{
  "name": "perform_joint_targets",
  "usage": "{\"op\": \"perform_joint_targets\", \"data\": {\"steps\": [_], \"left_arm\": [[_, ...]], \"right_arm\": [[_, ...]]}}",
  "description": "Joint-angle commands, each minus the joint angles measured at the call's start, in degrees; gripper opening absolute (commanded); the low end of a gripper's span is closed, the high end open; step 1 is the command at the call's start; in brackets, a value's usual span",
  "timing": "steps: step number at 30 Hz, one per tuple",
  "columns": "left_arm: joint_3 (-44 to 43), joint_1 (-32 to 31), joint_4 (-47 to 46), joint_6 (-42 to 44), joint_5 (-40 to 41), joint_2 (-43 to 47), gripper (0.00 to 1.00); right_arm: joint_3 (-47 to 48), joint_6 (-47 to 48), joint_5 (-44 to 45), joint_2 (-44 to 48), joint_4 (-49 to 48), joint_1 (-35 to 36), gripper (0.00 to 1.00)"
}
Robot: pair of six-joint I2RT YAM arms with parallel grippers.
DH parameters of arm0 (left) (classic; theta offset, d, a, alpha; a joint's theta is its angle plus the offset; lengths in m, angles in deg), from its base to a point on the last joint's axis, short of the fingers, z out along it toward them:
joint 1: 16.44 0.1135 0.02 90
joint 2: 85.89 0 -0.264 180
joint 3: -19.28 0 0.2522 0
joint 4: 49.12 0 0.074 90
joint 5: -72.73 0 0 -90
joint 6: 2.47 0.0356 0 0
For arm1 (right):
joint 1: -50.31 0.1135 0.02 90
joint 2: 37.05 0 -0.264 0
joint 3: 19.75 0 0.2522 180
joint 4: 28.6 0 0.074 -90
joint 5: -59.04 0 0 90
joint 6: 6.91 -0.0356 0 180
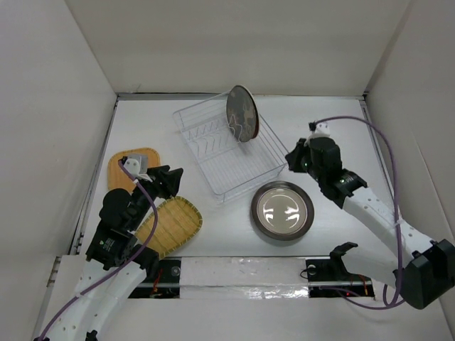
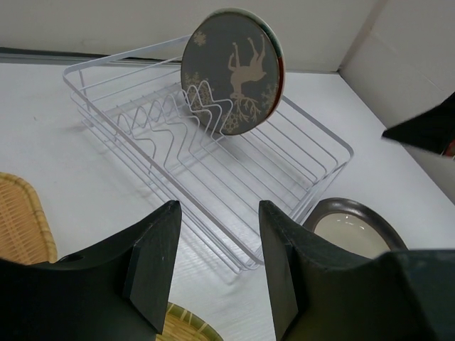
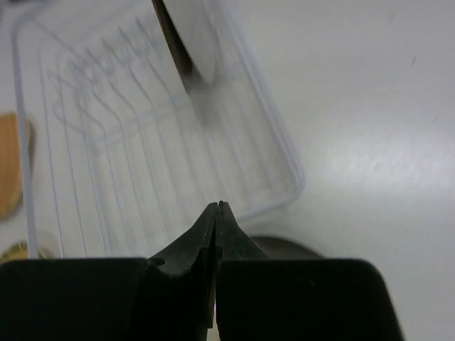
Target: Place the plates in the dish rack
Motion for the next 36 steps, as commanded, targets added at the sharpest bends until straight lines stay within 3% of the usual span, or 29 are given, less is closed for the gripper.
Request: {"op": "perform_joint_targets", "data": {"steps": [1, 7, 14, 22, 29, 32, 33, 35, 36], "left_arm": [[-0.2, -0.4, -2.3, -0.1, -1.4, 0.5, 0.45], [0.0, -0.4, -2.1, -0.2, -1.2, 1.6, 0.45], [0.0, -0.4, -1.9, -0.1, -1.1, 1.7, 0.45], [-0.1, -0.4, -2.2, 0.0, -0.4, 1.0, 0.45], [-0.2, -0.4, -2.4, 0.1, 0.0, 0.2, 0.45], [-0.2, -0.4, -2.3, 0.0, -0.2, -0.3, 0.45], [-0.2, -0.4, -2.3, 0.1, -0.3, -0.2, 0.45], [-0.2, -0.4, -2.3, 0.1, -0.3, 0.4, 0.45], [-0.2, -0.4, -2.4, 0.0, -0.2, 0.5, 0.45]], "right_arm": [[-10.0, -7.6, -8.0, -0.1, 5.2, 0.2, 0.00], [-16.2, -10.9, -7.8, -3.1, 4.0, -1.9, 0.02], [-15.8, -12.8, -5.5, -11.7, 1.3, -12.5, 0.05], [-12.2, -12.7, -0.5, -16.8, -3.9, -24.8, 0.06], [-6.3, -12.8, 5.4, -18.0, -13.2, -29.5, 0.07], [-3.8, -13.2, 2.5, -19.2, -11.2, -30.4, 0.07], [-4.8, -13.2, 2.3, -16.6, -11.1, -30.4, 0.07], [-8.0, -14.1, 2.2, -12.3, -11.2, -30.4, 0.19], [-10.1, -14.5, 2.3, -12.3, -10.9, -30.4, 0.20]]}}
